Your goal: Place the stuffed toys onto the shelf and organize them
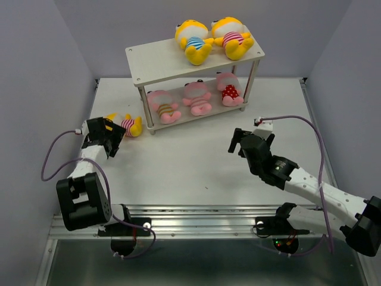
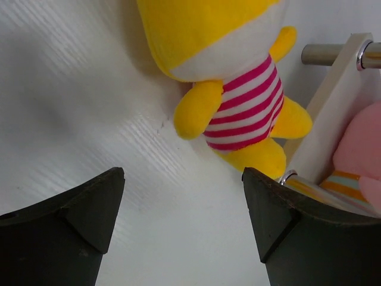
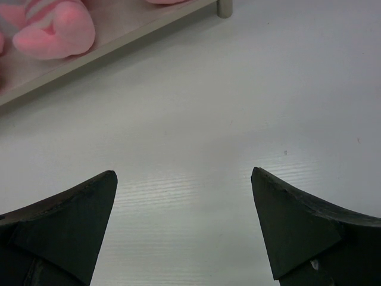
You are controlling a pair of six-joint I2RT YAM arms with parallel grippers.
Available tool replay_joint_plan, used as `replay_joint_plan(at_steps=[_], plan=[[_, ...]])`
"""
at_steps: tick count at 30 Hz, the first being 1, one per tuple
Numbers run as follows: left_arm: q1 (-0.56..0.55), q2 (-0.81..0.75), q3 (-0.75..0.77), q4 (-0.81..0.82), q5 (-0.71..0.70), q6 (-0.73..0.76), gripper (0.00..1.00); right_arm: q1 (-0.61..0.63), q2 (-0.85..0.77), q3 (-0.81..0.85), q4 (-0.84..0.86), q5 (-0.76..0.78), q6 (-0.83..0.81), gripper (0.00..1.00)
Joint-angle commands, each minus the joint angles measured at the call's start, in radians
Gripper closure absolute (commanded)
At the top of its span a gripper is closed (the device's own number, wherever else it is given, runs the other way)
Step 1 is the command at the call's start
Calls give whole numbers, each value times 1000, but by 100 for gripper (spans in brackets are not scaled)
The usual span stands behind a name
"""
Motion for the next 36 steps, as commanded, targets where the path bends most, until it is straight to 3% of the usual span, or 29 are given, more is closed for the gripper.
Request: replay_joint_plan(at_steps=[1, 22, 26, 27, 29, 30, 32, 36], plan=[[21, 49, 19, 174, 41, -30, 9, -24, 13, 35, 78, -47, -7, 0], [52, 282, 51, 413, 152, -94, 26, -42, 56, 57, 114, -69, -40, 0], [52, 312, 59, 453, 173, -104, 43, -42, 60, 55, 115, -66, -41, 0], [53, 315, 60, 456, 176, -107, 57, -42, 61, 54, 115, -66, -43, 0], [52, 321, 63, 464, 182, -108, 68, -42, 60, 54, 115, -64, -40, 0], [53, 321, 62, 466, 182, -110, 81, -42, 61, 54, 115, -63, -40, 0], [53, 322, 65, 466, 182, -113, 98, -42, 63, 54, 115, -63, -40, 0], [56, 304, 63, 463, 207, -104, 100, -42, 61, 51, 114, -64, -40, 0]])
